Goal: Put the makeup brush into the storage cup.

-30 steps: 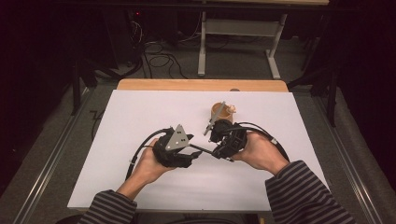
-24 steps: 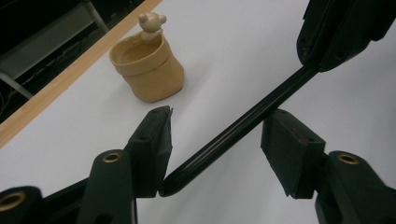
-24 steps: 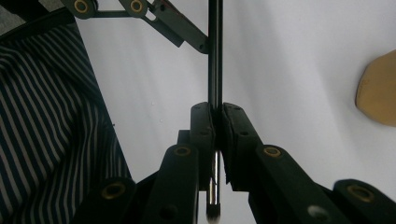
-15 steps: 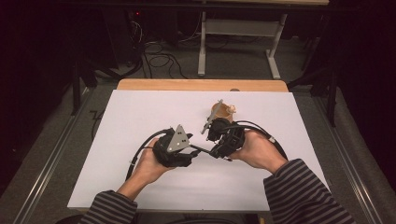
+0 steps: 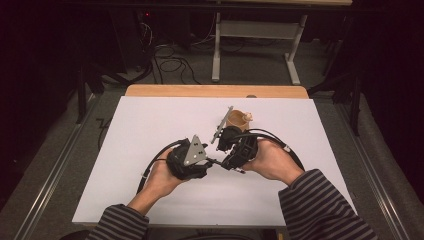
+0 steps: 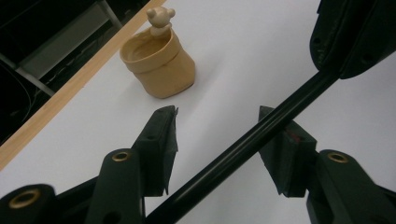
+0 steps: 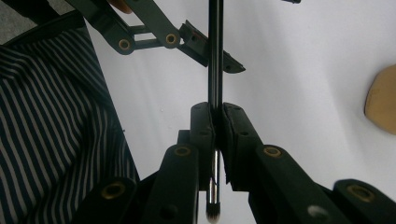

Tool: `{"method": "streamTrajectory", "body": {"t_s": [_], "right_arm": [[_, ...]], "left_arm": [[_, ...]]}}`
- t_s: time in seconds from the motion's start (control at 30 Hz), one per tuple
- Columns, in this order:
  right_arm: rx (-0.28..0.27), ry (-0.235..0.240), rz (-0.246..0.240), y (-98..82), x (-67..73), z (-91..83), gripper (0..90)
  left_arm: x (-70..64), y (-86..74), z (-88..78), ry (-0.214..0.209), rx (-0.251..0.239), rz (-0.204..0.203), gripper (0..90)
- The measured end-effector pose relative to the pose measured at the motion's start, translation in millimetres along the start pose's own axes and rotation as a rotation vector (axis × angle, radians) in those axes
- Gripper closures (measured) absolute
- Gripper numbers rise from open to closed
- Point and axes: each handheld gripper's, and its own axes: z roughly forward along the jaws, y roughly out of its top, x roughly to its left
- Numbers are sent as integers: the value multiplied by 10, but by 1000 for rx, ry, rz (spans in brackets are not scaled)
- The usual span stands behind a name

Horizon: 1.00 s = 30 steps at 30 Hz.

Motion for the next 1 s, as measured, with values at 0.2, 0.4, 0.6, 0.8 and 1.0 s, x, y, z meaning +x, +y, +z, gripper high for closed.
{"method": "streamTrajectory", "body": {"t_s": [0.2, 0.4, 0.6, 0.8, 1.0], "right_arm": [[7, 0, 5, 10, -8, 6, 854], [9, 6, 13, 12, -14, -5, 854], [4, 4, 18, 12, -22, -2, 854], [4, 6, 18, 10, -27, -12, 854], [11, 12, 20, 24, -28, 9, 854]], "left_arm": [[-15, 3, 6, 12, 7, 16, 500], [-30, 9, 17, 23, 11, 28, 523], [-48, 11, 25, 27, 17, 47, 561], [-56, 13, 6, 20, 9, 51, 582], [-39, 10, -24, 18, 10, 52, 533]]}}
